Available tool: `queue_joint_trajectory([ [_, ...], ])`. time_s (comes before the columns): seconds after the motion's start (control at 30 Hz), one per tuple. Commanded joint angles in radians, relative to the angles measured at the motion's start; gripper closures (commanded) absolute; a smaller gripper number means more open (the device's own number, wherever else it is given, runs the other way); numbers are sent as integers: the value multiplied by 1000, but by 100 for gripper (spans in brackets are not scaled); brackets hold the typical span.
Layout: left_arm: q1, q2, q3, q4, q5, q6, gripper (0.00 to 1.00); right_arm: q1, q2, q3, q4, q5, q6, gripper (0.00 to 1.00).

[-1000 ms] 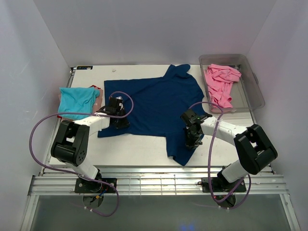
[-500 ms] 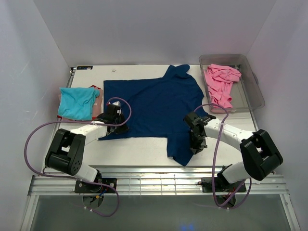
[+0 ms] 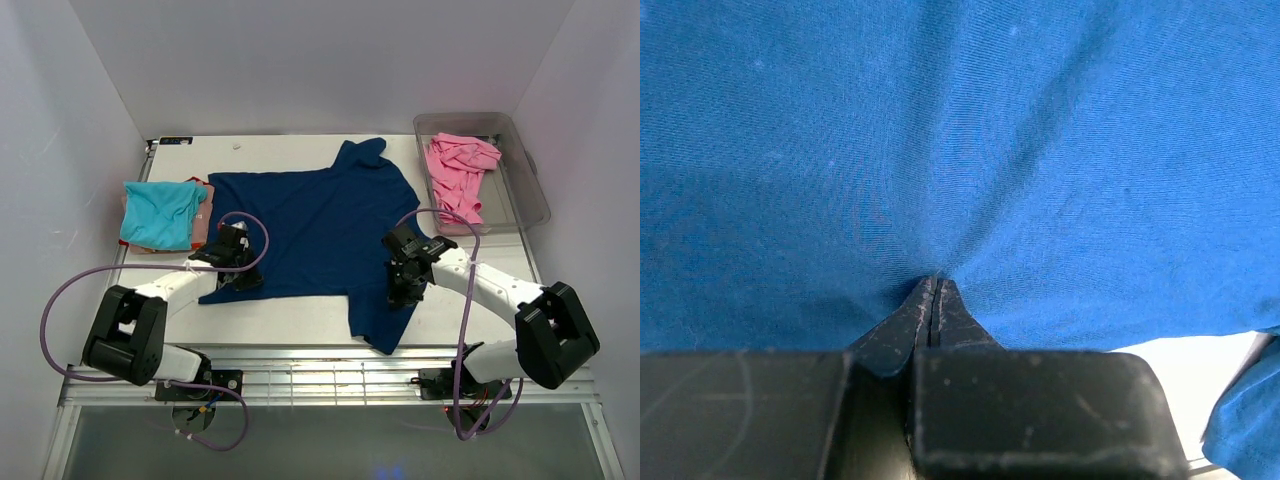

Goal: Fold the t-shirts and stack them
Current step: Flatten the tshirt out

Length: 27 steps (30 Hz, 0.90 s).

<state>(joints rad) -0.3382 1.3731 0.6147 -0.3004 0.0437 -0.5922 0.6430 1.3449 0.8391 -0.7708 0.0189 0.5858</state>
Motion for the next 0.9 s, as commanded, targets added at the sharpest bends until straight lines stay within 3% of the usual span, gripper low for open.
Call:
queue_joint_trajectory([
  [0.0, -7, 15, 40, -65, -28, 15, 100, 14, 28, -37, 71, -112, -18, 92],
  [0.33, -5, 34, 94, -77, -67, 42, 100, 17, 106, -106, 21, -62, 8, 92],
  [0.87, -5, 14, 137, -101, -70, 48, 100, 1, 56, -152, -100, 53, 77, 92],
])
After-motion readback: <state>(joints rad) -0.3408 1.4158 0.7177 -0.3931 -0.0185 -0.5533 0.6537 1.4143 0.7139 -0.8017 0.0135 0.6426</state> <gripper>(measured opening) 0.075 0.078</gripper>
